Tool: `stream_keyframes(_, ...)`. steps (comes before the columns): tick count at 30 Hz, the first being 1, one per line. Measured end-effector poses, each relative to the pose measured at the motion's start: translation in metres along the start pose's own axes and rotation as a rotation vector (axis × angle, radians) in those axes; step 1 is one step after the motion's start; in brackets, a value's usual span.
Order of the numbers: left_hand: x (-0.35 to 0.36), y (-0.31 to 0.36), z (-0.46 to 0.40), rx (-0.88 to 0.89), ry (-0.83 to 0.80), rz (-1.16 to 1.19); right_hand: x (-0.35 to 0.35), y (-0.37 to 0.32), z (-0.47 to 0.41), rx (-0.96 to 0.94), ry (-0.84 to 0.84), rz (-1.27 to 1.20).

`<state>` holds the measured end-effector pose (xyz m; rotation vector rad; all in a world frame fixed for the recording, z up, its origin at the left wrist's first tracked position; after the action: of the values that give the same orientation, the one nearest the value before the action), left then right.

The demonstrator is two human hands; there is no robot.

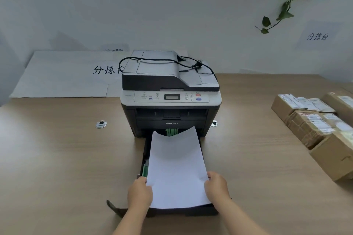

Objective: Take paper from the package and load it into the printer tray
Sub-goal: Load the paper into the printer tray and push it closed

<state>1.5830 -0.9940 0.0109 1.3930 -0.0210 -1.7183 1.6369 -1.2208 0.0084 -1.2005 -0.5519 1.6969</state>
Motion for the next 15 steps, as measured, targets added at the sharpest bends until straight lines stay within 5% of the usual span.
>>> stream_keyframes(15, 0.011, -0.005, -0.025, -0.011, -0.046, 0.036, 0.019, 0.027, -0.026, 0.132, -0.030, -0.032)
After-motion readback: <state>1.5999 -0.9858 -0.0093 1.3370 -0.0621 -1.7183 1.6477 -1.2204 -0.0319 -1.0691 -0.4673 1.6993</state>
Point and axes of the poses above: each hand's wrist, its own z-axis away from the middle knuckle, its own x-axis out of the palm, y = z × x, the point moved 3 cm from there along -z, towards the middle knuckle, and after that the axes turned 9 degrees about -z, right-handed, at the moved point
